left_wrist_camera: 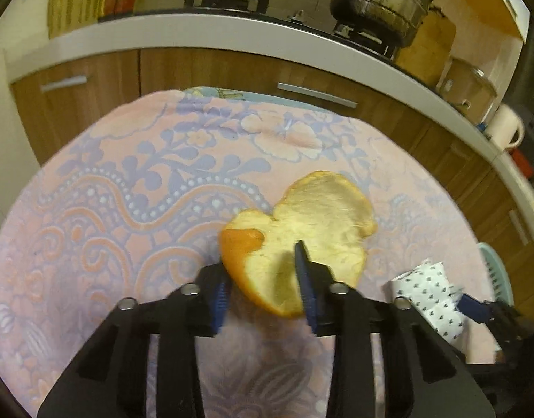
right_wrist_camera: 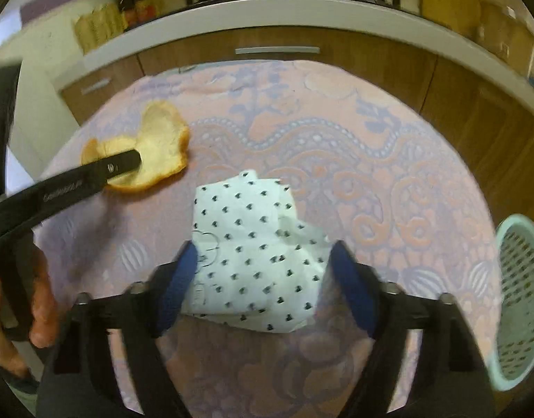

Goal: Collect trash
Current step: 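Carry the paper and orange peel over the blue basket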

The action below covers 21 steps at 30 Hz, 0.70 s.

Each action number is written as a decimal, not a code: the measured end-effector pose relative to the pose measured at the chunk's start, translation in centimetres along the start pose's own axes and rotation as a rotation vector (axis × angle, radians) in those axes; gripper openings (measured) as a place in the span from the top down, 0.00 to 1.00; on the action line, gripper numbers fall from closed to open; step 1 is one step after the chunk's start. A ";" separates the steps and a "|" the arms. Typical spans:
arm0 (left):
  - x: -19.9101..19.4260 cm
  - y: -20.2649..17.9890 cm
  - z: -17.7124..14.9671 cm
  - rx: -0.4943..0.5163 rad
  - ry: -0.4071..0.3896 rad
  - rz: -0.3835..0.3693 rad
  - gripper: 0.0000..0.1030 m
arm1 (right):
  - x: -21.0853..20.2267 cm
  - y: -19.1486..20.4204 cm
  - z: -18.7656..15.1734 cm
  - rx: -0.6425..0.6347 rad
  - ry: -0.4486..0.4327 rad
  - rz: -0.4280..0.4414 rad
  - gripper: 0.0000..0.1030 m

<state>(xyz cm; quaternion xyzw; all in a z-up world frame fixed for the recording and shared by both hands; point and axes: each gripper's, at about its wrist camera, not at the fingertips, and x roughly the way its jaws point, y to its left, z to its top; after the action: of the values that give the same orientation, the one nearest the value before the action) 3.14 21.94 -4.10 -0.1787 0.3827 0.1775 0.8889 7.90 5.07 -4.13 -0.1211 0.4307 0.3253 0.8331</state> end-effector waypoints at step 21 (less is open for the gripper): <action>-4.8 -5.7 1.4 -0.007 -0.038 -0.316 0.95 | -9.1 -10.0 -2.0 0.216 -0.226 -0.023 0.96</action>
<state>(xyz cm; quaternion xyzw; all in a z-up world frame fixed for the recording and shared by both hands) 3.46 16.74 1.42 -0.2364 0.3321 0.0401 0.9122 9.28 -7.44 1.16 0.0015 0.3654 0.2790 0.8880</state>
